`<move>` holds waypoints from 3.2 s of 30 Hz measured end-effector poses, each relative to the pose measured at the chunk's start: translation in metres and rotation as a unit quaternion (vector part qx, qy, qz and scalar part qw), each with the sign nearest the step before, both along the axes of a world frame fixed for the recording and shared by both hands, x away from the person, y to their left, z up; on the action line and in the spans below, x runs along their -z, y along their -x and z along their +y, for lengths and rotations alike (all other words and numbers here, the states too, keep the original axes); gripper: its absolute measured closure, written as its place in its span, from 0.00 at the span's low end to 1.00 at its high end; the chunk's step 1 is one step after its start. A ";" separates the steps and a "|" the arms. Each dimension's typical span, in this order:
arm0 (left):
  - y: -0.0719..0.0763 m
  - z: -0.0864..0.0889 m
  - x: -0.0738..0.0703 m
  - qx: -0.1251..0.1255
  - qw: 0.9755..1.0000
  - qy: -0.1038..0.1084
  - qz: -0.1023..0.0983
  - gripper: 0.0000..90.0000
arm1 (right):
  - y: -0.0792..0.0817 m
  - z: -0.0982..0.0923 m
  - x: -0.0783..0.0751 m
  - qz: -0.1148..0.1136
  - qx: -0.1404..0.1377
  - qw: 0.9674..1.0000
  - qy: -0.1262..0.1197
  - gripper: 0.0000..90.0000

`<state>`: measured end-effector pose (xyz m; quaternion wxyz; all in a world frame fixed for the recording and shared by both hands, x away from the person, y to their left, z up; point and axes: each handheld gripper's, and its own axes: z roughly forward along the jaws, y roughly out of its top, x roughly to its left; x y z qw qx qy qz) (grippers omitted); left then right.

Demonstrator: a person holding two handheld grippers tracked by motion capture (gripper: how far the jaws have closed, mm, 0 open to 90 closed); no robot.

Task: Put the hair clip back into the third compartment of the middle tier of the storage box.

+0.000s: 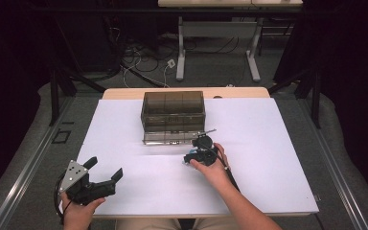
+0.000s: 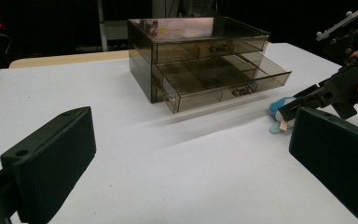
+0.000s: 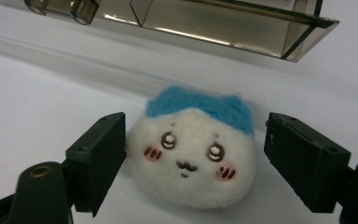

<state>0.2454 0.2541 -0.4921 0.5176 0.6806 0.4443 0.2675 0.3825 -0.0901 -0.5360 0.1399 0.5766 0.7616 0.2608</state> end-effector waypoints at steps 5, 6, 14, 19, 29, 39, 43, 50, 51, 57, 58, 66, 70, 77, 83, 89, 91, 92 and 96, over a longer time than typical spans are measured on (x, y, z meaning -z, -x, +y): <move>0.000 0.000 0.000 0.000 1.000 0.000 0.000 0.01 | 0.000 0.000 0.001 0.001 0.001 1.000 -0.006 0.28; 0.000 -0.001 0.000 0.000 1.000 0.000 0.000 0.01 | 0.000 0.000 0.001 0.001 0.001 1.000 -0.006 0.28; 0.000 -0.001 0.001 -0.001 1.000 0.002 0.002 0.01 | 0.000 0.001 0.001 0.011 0.000 1.000 -0.012 0.35; -0.001 0.000 0.001 -0.001 1.000 0.002 0.002 0.01 | 0.000 0.000 0.000 0.011 0.000 1.000 -0.011 0.36; 0.000 -0.001 0.001 -0.001 1.000 0.001 0.002 0.01 | 0.002 -0.001 -0.002 0.007 -0.001 1.000 -0.012 0.37; 0.000 -0.001 0.001 -0.001 1.000 0.000 0.001 0.01 | 0.008 -0.004 -0.011 0.002 0.000 1.000 -0.028 0.38; 0.000 -0.001 0.001 -0.001 1.000 0.001 0.001 0.01 | 0.010 -0.005 -0.015 -0.009 -0.006 0.999 -0.034 0.38; 0.000 -0.001 0.001 -0.001 1.000 0.001 0.002 0.01 | 0.015 -0.004 -0.024 -0.021 -0.011 0.999 -0.040 0.38; 0.000 -0.001 0.001 -0.001 1.000 0.001 0.002 0.01 | 0.015 -0.005 -0.025 -0.026 -0.014 0.999 -0.038 0.38; 0.000 0.000 0.001 -0.002 1.000 -0.001 -0.001 0.01 | 0.016 -0.006 -0.031 -0.034 -0.013 0.998 -0.045 0.38; 0.000 0.000 0.001 -0.002 1.000 -0.001 -0.001 0.01 | 0.016 -0.006 -0.033 -0.034 -0.014 0.998 -0.047 0.38; 0.000 -0.001 0.001 -0.002 1.000 0.001 -0.001 0.01 | 0.016 -0.007 -0.042 -0.044 -0.016 0.997 -0.057 0.38; 0.000 -0.001 0.001 -0.002 1.000 0.002 -0.001 0.01 | 0.014 -0.007 -0.047 -0.050 -0.017 0.997 -0.057 0.38; 0.000 -0.001 0.001 -0.001 1.000 0.001 0.001 0.01 | 0.011 -0.006 -0.057 -0.055 -0.019 0.996 -0.060 0.38; 0.000 -0.001 0.001 -0.001 1.000 0.002 0.002 0.01 | 0.008 -0.006 -0.064 -0.058 -0.017 0.996 -0.062 0.38; 0.000 -0.001 0.001 -0.002 1.000 0.003 0.001 0.01 | 0.003 -0.004 -0.072 -0.062 -0.017 0.996 -0.058 0.38; 0.000 -0.001 0.001 -0.002 1.000 0.003 0.002 0.01 | 0.001 -0.003 -0.075 -0.064 -0.013 0.996 -0.059 0.38; 0.000 -0.001 0.001 -0.001 1.000 0.003 0.002 0.01 | 0.000 -0.003 -0.077 -0.066 -0.015 0.996 -0.057 0.38; -0.001 -0.001 0.001 -0.002 1.000 0.002 0.002 0.01 | -0.004 -0.001 -0.082 -0.069 -0.010 0.996 -0.055 0.38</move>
